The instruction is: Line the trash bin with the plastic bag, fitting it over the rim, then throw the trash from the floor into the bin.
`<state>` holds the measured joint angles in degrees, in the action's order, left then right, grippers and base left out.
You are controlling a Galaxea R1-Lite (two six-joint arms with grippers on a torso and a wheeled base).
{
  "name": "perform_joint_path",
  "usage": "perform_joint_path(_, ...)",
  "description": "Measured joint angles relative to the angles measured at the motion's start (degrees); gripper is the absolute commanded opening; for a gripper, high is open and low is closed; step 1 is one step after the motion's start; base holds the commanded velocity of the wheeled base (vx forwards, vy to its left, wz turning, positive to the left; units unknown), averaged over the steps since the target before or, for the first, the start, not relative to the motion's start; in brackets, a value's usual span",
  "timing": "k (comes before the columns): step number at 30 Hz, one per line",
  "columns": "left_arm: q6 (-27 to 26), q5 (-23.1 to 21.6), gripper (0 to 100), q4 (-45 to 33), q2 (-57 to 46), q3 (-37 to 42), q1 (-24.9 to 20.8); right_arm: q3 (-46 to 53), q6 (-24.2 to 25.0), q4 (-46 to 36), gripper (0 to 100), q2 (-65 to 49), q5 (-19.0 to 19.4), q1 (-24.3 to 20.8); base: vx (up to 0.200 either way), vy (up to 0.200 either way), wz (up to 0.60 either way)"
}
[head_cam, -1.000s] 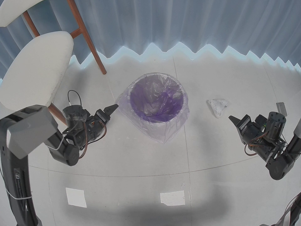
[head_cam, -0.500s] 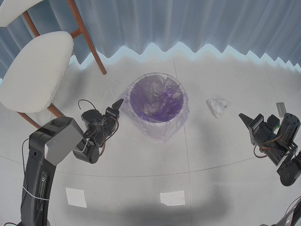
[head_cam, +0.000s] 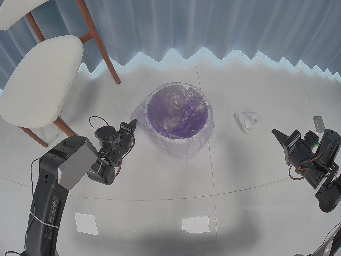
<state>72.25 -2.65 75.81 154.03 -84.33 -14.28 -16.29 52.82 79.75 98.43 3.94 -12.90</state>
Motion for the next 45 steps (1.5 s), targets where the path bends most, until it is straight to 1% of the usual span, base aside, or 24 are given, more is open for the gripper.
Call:
perform_joint_path(11,-0.82,-0.99,0,-0.46,3.69,-2.38,-1.77,0.91,-0.02,-0.07,0,-0.66,-0.02,0.00,0.000,0.000,0.00)
perform_joint_path(18,-4.77,-1.05,0,-1.56,6.86,-4.72,-4.11,1.19,-0.09,-0.05,0,-0.77,0.00,0.06,0.000,0.000,0.00)
perform_joint_path(26,-5.03,-0.94,0,-1.45,8.37,-5.83,-4.46,1.24,-0.13,-0.13,0,-0.77,0.00,0.02,0.000,0.000,0.00)
perform_joint_path(27,-5.03,-1.07,100,-1.45,8.33,-5.72,-4.33,1.24,-0.11,-0.13,0,-0.74,0.00,0.02,0.000,0.000,0.00)
perform_joint_path(32,-5.03,-1.40,100,-0.96,7.91,-5.08,-3.56,1.27,-0.16,-0.13,0,-0.69,0.00,0.02,0.000,0.000,0.00)
perform_joint_path(36,-5.08,-0.24,100,-0.79,6.42,-2.93,-3.06,1.29,-0.22,-0.13,0,-0.59,0.00,0.02,0.000,0.000,0.00)
perform_joint_path(39,-5.12,0.09,100,-0.49,4.02,1.71,-2.78,1.73,-0.41,-0.11,0,-0.48,0.00,0.02,0.000,0.000,0.00)
perform_joint_path(45,-5.91,0.07,100,0.09,-3.62,16.40,-2.45,3.89,-2.57,-0.05,0,-0.24,0.02,0.06,0.000,0.000,0.00)
